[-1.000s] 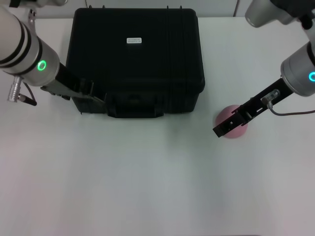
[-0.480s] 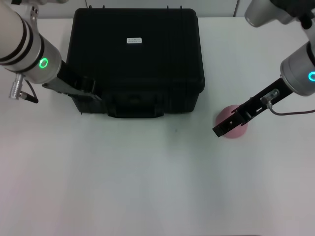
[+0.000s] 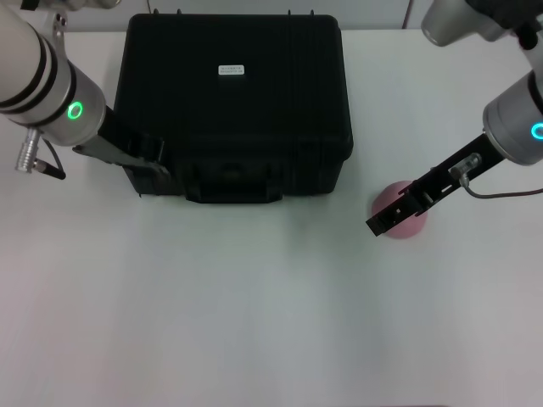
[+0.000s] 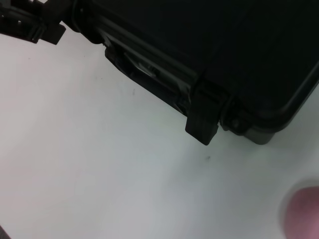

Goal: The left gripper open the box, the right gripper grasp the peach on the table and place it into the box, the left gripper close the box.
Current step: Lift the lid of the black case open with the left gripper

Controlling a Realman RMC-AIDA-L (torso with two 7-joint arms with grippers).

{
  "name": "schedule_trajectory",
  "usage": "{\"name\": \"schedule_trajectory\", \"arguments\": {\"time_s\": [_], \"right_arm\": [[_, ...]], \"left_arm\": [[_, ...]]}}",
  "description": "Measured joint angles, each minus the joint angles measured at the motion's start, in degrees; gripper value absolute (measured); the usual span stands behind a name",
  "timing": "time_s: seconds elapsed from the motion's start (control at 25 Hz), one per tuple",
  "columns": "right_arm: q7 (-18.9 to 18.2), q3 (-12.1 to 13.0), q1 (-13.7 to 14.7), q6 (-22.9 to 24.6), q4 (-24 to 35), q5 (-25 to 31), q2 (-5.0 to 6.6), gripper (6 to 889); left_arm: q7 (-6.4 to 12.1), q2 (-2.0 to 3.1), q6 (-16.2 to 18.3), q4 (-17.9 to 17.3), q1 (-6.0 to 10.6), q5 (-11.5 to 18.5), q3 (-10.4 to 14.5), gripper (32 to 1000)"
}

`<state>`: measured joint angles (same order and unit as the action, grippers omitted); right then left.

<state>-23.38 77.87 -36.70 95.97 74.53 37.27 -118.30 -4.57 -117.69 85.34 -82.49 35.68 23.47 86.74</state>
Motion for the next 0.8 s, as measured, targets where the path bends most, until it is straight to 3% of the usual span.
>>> {"name": "schedule_trajectory", "arguments": {"time_s": [0.52, 0.8], "right_arm": [[0.0, 0.0, 0.0, -0.1, -0.2, 0.0, 0.0, 807], [-0.1, 0.0, -0.3, -0.1, -1.0, 0.0, 0.0, 806]], "left_arm": [[0.18, 0.03, 0.5, -0.3, 0.01, 0.0, 0.0, 404], [0.16, 0.09, 1.9, -2.5, 0.05, 0.0, 0.0, 404]]}}
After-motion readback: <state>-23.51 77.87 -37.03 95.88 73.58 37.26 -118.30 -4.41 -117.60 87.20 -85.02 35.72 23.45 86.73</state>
